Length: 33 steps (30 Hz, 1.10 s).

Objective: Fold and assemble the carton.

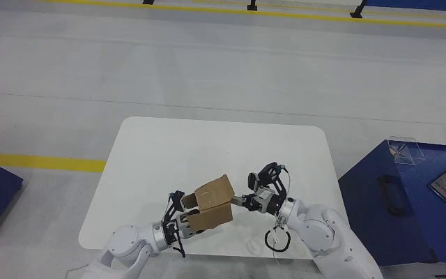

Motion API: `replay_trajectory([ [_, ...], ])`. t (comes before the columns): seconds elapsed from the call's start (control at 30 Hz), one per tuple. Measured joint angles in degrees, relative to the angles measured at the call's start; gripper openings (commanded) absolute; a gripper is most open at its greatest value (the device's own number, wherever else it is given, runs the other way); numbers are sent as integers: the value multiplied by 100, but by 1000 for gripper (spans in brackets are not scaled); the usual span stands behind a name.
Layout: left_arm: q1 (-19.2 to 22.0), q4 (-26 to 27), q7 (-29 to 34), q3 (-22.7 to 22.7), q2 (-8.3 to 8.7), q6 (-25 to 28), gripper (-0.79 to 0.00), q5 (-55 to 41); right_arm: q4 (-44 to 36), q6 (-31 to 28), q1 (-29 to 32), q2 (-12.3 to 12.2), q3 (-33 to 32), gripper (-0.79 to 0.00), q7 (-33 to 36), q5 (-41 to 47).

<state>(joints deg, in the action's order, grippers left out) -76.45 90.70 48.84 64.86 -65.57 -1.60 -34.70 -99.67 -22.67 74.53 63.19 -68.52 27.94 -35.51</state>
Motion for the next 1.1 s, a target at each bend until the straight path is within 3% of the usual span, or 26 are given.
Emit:
replay_trajectory([
  [0.23,3,64,-27,-3,5,-57,-785,66,-25,-1,-38,13,61,0,-45,-29],
  [0.37,9,79,-14,0,9,-49,-785,111,-122,-60,136,-33,-408,0,-502,160],
  [0.53,22,61,2,-7,14,-107,-785,173,-371,383,725,-91,-1492,0,-1945,-105],
  [0.67,21,62,1,-7,13,-105,-785,171,-561,618,1165,-71,-1838,0,-3124,-200],
  [1.1,15,71,-5,-12,12,-112,-785,164,-553,605,1122,-72,-1823,0,-2953,-195],
])
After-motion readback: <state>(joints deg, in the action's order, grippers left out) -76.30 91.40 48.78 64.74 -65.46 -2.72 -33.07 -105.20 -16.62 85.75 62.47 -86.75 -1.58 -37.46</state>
